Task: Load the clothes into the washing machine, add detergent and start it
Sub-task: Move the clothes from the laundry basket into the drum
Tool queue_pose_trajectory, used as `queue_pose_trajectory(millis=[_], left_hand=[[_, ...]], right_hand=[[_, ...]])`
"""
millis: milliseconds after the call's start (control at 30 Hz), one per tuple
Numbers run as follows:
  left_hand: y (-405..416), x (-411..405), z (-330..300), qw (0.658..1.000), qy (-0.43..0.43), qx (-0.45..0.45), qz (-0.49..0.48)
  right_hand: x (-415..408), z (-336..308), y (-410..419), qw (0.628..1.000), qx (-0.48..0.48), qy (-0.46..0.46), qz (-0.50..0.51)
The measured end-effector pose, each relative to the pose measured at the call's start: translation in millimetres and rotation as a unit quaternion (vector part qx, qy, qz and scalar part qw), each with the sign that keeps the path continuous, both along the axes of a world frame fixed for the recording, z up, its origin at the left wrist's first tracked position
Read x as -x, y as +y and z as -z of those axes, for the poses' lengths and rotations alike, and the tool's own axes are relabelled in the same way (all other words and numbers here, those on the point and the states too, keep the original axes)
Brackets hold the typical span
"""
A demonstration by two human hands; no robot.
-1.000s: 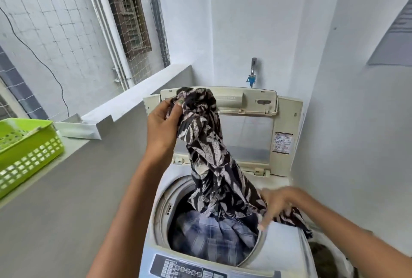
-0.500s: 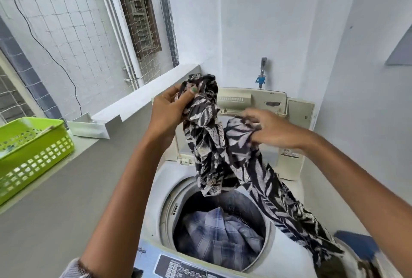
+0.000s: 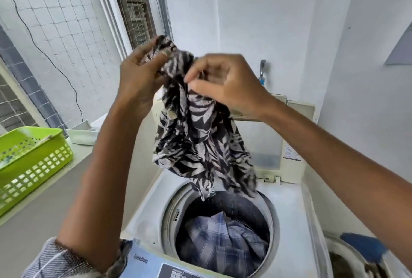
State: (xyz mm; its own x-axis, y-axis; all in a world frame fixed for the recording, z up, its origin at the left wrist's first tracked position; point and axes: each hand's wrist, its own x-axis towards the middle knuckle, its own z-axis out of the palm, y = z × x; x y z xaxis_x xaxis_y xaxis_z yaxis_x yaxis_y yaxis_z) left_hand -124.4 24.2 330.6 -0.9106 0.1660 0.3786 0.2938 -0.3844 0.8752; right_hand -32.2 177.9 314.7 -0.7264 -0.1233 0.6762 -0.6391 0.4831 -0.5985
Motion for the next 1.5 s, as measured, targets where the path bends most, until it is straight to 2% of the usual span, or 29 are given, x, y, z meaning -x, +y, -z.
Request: queue_pose_trajectory(millis=[100, 167, 233, 300, 333, 367, 433, 500, 567, 633, 700, 767, 933, 1067, 1167, 1300, 1400, 1500], left_hand=[[0, 0, -11, 1.000, 0.009, -0.022, -0.001], [2, -2, -13, 1.000, 0.001, -0.014, -0.009], [6, -4, -11, 0.999, -0.019, -0.001, -0.027], [9, -5, -7, 0.998, -0.045, 0.008, -0.046], [11, -5, -4, 0.997, -0.057, 0.007, -0.052], [12, -4, -2, 0.996, -0.066, 0.005, -0.055], [15, -3, 2, 0.996, -0.073, -0.001, -0.059], [20, -3, 3, 0.995, -0.072, -0.005, -0.062], [26, -3, 5, 0.995, -0.070, 0.001, -0.070], [32, -3, 7, 0.994, -0.071, -0.005, -0.080], [36, -3, 7, 0.994, -0.065, -0.017, -0.086], [39, -3, 7, 0.994, -0.060, -0.021, -0.085], [36, 3, 12, 0.994, -0.059, -0.018, -0.096], [19, 15, 19, 0.989, -0.067, -0.008, -0.128], [5, 29, 31, 0.987, -0.110, 0.040, -0.114], [1, 37, 49, 0.977, -0.150, 0.126, -0.080], [5, 35, 58, 0.952, -0.085, 0.277, -0.096], [9, 27, 66, 0.938, 0.077, 0.338, 0.001]], right_hand=[[7, -9, 0, 0.997, 0.047, 0.040, 0.043], [14, -1, 8, 0.996, 0.038, 0.010, 0.083], [19, 13, 21, 0.985, -0.072, -0.091, 0.127], [22, 29, 33, 0.933, -0.237, -0.232, 0.140], [22, 37, 36, 0.907, -0.286, -0.279, 0.135], [21, 45, 37, 0.899, -0.295, -0.296, 0.133], [16, 57, 34, 0.934, -0.204, -0.263, 0.132], [6, 68, 24, 0.973, -0.057, -0.168, 0.146], [-4, 79, 14, 0.982, 0.031, -0.077, 0.170], [-10, 93, 5, 0.977, -0.001, -0.075, 0.199], [-8, 110, -1, 0.960, -0.071, -0.136, 0.236], [0, 125, 0, 0.944, -0.094, -0.167, 0.267], [11, 136, 17, 0.954, -0.020, -0.188, 0.231], [6, 108, 44, 0.958, 0.002, -0.137, 0.251], [7, 79, 62, 0.963, 0.041, -0.087, 0.252], [17, 45, 64, 0.971, 0.121, -0.077, 0.191], [24, 22, 60, 0.972, 0.148, -0.068, 0.168], [28, 2, 53, 0.977, 0.129, -0.071, 0.151]])
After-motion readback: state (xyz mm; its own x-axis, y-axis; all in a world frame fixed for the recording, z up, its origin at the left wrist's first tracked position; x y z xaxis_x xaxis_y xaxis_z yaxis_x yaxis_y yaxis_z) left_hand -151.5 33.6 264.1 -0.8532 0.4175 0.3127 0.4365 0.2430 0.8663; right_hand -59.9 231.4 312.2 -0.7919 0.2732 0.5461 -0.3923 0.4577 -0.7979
